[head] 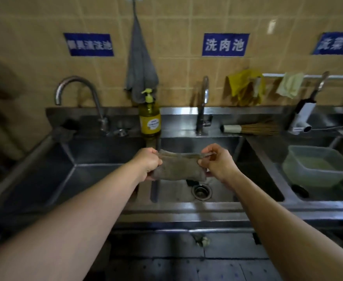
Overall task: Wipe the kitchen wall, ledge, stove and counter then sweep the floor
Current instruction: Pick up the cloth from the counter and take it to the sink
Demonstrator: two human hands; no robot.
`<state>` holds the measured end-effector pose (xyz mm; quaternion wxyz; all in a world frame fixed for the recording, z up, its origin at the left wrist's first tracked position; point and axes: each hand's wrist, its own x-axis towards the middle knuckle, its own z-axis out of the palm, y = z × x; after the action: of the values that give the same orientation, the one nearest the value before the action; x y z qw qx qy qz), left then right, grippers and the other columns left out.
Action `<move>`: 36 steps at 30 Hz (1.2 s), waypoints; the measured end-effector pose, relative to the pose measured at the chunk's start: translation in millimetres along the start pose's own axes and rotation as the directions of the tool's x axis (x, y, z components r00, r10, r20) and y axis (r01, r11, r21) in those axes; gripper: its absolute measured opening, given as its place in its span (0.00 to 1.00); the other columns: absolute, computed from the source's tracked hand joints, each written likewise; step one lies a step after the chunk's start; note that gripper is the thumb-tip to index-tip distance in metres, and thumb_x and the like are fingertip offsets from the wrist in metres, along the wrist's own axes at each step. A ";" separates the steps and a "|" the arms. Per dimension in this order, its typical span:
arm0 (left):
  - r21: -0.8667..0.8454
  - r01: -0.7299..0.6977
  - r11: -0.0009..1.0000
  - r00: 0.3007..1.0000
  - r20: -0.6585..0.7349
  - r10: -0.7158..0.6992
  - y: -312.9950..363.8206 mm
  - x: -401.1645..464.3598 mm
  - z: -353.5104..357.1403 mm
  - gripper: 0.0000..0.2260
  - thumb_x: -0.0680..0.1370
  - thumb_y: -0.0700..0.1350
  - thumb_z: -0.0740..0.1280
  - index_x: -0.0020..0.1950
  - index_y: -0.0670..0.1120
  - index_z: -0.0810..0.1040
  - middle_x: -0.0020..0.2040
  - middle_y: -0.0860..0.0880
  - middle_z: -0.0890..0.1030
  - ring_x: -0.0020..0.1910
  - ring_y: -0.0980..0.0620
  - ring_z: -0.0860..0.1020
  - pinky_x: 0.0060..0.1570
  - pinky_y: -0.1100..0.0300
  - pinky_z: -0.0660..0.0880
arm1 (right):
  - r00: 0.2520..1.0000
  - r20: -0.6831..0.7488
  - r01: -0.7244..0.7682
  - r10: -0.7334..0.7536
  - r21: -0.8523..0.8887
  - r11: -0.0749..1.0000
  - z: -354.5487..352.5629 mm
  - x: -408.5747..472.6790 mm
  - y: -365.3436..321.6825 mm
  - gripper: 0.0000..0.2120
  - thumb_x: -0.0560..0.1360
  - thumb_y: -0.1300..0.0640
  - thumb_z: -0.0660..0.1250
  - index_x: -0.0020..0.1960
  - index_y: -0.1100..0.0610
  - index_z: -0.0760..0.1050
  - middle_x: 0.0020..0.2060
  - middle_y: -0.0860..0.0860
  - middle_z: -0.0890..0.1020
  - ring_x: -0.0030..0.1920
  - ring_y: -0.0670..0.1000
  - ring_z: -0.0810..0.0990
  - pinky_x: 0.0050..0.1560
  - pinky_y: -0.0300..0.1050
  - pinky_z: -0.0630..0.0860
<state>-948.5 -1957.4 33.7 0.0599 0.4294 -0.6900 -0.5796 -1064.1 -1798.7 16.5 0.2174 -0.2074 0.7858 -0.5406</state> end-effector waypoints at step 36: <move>-0.231 0.138 0.963 0.917 -0.339 -0.212 -189.1 149.4 -509.0 0.15 0.78 0.33 0.60 0.63 0.42 0.73 0.56 0.39 0.76 0.46 0.45 0.75 0.35 0.55 0.74 | 0.896 0.443 -0.065 0.039 0.045 0.997 559.9 96.3 -141.4 0.11 0.74 0.69 0.66 0.42 0.57 0.68 0.36 0.53 0.74 0.37 0.50 0.76 0.34 0.45 0.78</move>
<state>-647.4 -2429.5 -26.0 0.1764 0.5801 -0.5634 -0.5612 -813.4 -2324.5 -41.7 0.4104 -0.2971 0.7050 -0.4962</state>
